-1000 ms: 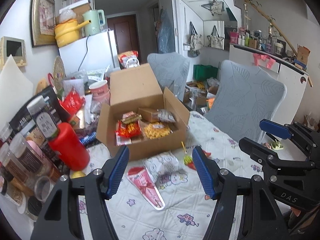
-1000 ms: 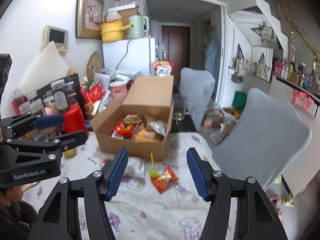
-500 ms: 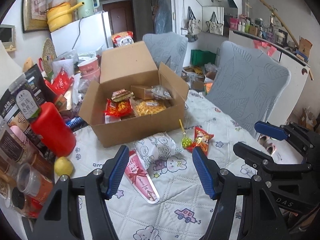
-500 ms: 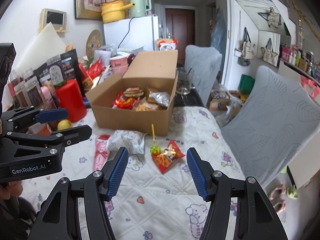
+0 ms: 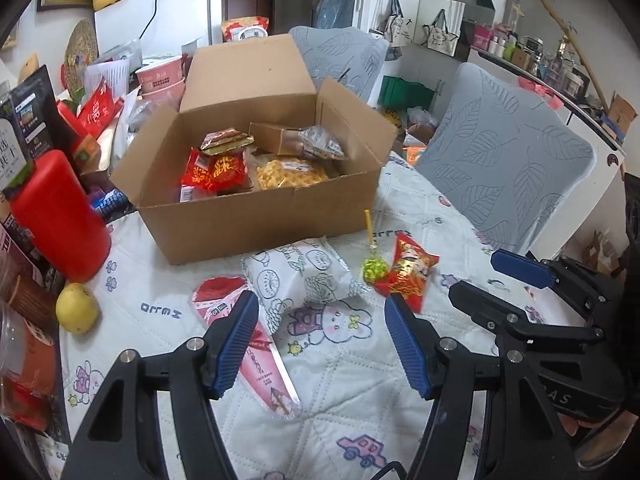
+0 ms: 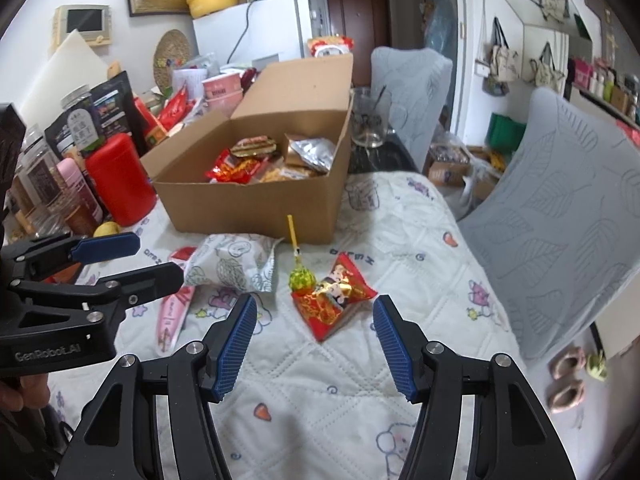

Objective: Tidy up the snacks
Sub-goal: 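Grasp the white bread bag with the left tool while the right tool grasps the red candy packet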

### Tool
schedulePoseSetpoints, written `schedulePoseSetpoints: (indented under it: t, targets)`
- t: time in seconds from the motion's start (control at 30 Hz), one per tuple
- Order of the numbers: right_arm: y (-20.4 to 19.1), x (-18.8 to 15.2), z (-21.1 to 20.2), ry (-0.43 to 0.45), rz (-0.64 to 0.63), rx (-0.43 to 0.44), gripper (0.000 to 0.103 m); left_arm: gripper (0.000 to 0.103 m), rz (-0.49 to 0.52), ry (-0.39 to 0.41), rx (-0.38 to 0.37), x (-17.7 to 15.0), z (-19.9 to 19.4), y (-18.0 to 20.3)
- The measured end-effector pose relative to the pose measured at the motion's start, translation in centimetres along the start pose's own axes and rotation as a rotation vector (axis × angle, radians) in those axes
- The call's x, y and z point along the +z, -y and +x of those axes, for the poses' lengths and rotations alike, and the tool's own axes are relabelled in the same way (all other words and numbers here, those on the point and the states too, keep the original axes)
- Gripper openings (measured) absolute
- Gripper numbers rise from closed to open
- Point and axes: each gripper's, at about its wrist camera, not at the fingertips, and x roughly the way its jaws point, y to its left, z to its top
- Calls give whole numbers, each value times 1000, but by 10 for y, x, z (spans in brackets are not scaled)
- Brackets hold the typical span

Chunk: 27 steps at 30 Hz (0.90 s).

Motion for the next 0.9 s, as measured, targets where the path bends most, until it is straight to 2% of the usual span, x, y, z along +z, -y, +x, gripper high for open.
schedulePoseSetpoints:
  t: [0.5,0.67,0.9]
  targets:
    - [22,6,71,-129,97,17,61,65,-66,-73,6,14,55,-19]
    - [26,8,86,-150,120,26,61,65,-88,-90,-6,23,71,-21]
    - [26,7,97,-154,117,19,61,65,-107,-133,20,27,94,-22]
